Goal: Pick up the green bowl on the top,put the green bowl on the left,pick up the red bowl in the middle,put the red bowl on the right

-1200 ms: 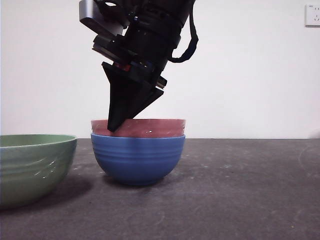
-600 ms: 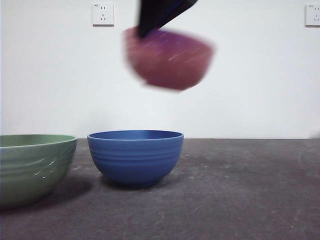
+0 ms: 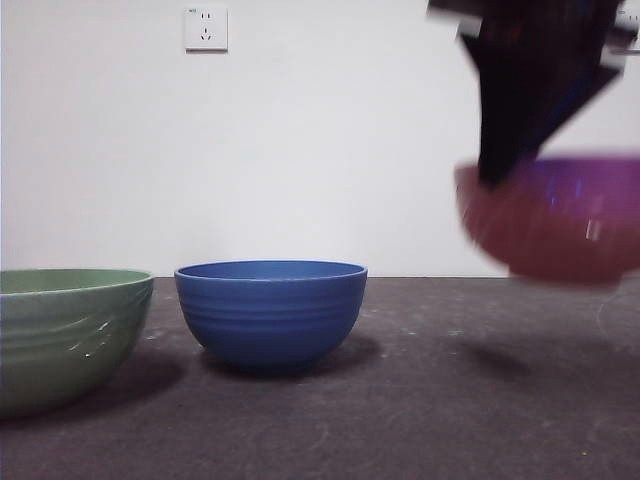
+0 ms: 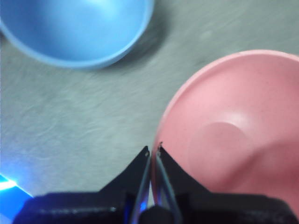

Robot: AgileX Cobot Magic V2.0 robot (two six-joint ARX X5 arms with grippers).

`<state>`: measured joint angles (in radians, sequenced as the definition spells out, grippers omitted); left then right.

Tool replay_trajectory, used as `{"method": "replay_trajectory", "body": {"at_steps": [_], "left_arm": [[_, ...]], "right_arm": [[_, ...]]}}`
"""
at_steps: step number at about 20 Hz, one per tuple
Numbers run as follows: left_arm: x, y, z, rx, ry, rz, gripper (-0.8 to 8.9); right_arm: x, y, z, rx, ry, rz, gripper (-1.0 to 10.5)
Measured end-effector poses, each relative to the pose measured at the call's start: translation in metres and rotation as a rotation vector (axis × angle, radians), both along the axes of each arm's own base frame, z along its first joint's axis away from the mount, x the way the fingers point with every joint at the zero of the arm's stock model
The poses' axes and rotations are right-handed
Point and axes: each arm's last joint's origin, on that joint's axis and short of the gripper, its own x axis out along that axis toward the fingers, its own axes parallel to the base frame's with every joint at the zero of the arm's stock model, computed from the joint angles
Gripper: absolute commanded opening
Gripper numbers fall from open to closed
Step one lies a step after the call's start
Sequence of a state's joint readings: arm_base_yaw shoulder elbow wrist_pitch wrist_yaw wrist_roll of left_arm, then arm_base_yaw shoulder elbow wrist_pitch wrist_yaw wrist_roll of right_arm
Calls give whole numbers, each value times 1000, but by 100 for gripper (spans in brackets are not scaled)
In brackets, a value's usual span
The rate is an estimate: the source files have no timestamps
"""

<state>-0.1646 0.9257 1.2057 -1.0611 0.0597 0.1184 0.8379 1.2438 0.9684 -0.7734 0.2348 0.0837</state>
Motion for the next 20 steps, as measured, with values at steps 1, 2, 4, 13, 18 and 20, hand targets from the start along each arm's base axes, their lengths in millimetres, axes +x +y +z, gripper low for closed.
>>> {"method": "replay_trajectory", "body": {"at_steps": [1,2,4,13,18,20], "left_arm": [[0,0,0,-3,0,3,342],[0,0,0,-5,0,5,342],[1,0,1,-6,-9,5,342],[1,0,1,-7,-9,5,342],[4,-1,3,-17,-48,1,342],[6,-3,7,-57,-88,-35,341]], "right_arm": [[0,4,-8,21,-3,7,-12],[2,9,-12,43,-1,19,-12],[8,19,-18,81,9,45,-12],[19,37,-46,92,128,110,280],[16,33,-33,139,82,116,315],[12,23,-7,221,-26,132,312]]}}
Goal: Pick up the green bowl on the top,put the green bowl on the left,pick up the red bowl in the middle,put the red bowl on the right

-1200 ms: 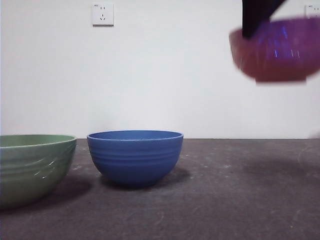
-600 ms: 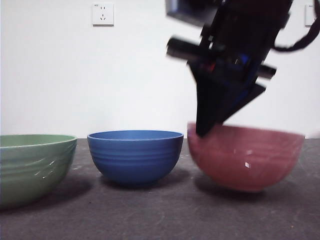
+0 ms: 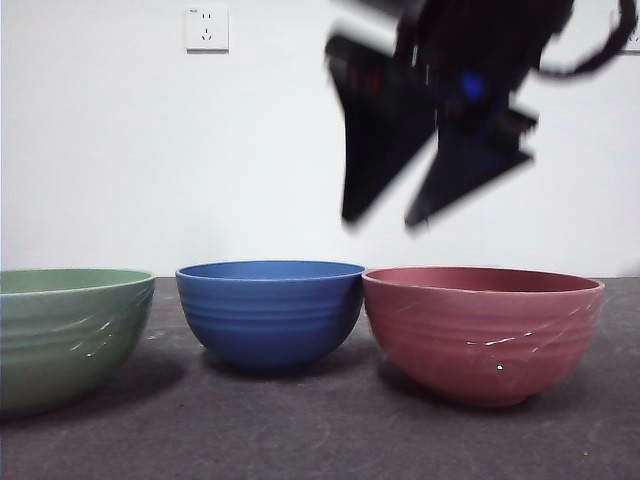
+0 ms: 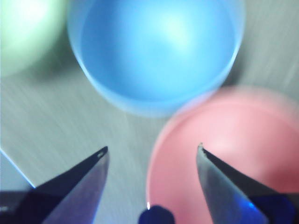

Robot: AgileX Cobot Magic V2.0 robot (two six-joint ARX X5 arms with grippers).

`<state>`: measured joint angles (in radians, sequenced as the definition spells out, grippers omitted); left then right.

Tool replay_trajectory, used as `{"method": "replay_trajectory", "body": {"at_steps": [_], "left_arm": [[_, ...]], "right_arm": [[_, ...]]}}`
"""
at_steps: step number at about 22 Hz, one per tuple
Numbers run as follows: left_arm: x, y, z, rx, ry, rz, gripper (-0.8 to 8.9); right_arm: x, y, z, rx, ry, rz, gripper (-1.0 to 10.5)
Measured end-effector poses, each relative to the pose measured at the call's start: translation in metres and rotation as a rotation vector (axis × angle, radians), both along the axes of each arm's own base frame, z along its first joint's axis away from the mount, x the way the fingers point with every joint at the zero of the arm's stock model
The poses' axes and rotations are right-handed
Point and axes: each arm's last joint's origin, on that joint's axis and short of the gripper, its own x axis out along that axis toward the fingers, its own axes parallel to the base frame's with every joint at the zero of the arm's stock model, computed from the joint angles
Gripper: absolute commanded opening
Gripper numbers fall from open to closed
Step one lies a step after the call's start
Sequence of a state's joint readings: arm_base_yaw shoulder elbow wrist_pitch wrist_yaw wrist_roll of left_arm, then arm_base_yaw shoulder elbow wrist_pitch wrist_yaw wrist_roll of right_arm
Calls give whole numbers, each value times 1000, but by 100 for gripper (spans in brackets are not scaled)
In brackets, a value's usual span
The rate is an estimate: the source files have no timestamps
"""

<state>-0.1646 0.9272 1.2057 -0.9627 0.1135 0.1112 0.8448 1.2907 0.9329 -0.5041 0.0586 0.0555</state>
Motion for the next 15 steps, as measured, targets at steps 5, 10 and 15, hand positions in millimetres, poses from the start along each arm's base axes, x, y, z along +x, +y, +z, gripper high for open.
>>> {"method": "replay_trajectory", "body": {"at_steps": [5,10,15], "left_arm": [[5,-3,8,-69,-93,-71,112],[-5,-2,-3,-116,-200,-75,-9],[-23,1,-44,-187,-282,-38,-9]], "right_arm": [[-3,-67,62,150,-273,-217,132],[-15,-129,96,326,-425,-283,-17],[-27,-144,66,391,-509,-335,-17]]}}
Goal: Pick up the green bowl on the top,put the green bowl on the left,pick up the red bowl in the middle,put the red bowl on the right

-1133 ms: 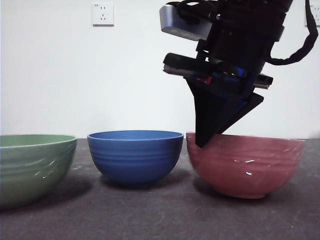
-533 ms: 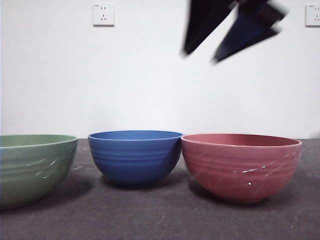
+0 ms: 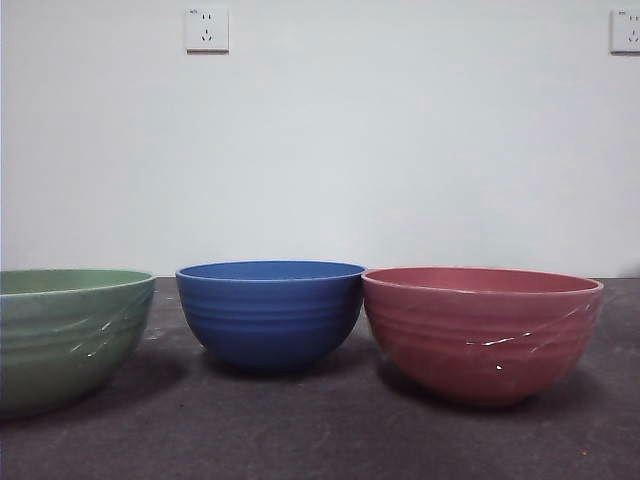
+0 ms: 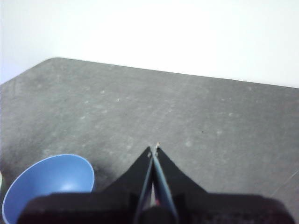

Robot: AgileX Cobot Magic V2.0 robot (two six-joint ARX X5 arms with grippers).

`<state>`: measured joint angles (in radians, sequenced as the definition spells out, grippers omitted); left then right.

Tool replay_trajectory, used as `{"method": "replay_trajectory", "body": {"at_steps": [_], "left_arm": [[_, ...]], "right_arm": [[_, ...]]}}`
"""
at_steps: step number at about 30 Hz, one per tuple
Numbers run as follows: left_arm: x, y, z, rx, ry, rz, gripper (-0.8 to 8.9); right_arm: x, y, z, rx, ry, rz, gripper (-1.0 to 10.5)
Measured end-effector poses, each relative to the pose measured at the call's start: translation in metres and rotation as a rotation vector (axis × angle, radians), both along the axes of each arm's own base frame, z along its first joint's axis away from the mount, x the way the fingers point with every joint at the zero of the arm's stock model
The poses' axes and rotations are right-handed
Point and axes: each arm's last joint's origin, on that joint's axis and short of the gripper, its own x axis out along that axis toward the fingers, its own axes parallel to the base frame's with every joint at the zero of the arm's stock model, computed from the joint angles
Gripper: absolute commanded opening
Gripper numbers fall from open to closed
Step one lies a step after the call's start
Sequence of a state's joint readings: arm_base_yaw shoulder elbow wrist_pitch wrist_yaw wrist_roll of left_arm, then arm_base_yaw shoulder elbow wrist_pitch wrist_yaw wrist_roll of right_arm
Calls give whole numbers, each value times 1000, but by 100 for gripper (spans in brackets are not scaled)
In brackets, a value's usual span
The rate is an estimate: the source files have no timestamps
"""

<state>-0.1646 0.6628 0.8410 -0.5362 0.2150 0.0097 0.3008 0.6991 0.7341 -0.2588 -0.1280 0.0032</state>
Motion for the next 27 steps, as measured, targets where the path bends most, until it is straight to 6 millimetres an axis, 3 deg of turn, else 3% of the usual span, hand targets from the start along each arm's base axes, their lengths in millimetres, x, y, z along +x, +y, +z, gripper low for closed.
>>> {"method": "replay_trajectory", "body": {"at_steps": [5,22,27], "left_arm": [[-14,2,-31,-30,-17,12,-8],[-17,2,-33,-42,9,15,-7],[-43,10,-29,40,-76,63,-4]], "right_arm": [[-7,-2,-33,57,-4,-11,4],[-8,-3,-47,36,139,-23,3],[-9,-3,-48,30,157,-24,3]]}}
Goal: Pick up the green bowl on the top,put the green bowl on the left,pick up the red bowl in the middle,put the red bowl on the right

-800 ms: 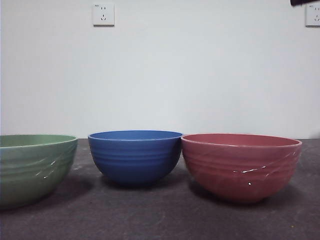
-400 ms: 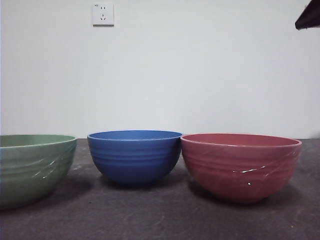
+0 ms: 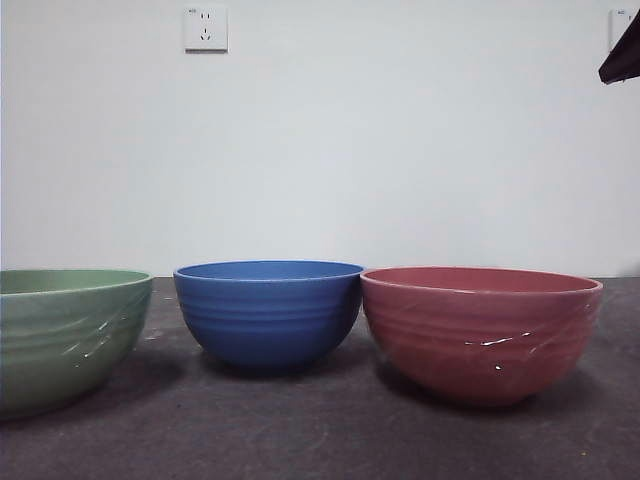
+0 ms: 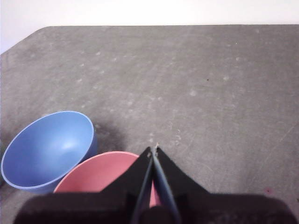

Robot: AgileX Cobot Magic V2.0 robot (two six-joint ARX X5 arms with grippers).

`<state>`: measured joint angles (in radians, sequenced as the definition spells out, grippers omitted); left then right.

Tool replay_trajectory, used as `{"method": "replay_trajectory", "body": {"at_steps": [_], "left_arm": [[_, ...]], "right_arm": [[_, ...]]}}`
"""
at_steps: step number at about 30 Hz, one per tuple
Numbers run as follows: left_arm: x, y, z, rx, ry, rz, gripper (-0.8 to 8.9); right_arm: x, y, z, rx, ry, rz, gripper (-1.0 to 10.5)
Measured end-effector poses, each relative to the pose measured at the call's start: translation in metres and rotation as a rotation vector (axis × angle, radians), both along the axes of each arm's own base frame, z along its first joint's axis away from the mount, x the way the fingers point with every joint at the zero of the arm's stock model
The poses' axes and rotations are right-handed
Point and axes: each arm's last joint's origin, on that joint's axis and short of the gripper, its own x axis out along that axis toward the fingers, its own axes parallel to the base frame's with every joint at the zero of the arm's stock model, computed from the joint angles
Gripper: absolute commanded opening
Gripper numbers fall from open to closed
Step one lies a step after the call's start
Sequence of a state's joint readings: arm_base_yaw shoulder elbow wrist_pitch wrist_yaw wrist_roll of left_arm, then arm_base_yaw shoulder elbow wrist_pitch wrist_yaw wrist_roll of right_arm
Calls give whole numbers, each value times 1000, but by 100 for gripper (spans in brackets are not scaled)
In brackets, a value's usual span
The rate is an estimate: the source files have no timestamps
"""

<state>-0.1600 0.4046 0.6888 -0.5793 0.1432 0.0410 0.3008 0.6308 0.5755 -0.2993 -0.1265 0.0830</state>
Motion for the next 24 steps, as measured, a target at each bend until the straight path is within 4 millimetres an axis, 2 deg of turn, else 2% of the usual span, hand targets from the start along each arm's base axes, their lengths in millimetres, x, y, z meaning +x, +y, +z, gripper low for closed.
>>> {"method": "replay_trajectory", "body": {"at_steps": [4,6,10,16,19,22,24], "left_arm": [[-34,9,4,21,-200,52,-4],[-39,11,-3,26,-272,88,-4],[-25,14,-41,49,-283,157,-4],[3,17,-106,60,-200,190,-4],[8,17,-135,54,-150,191,-4],[9,17,-153,34,-121,212,-4],[9,18,-153,13,-131,228,-4]], "right_arm": [[0,0,0,-1,3,0,3],[0,0,0,-1,3,0,3],[0,0,0,-1,4,0,3],[0,0,-1,-2,7,0,3],[0,0,-1,-2,7,0,3],[0,0,-1,-2,7,0,3],[0,0,-1,-2,7,0,3]]}}
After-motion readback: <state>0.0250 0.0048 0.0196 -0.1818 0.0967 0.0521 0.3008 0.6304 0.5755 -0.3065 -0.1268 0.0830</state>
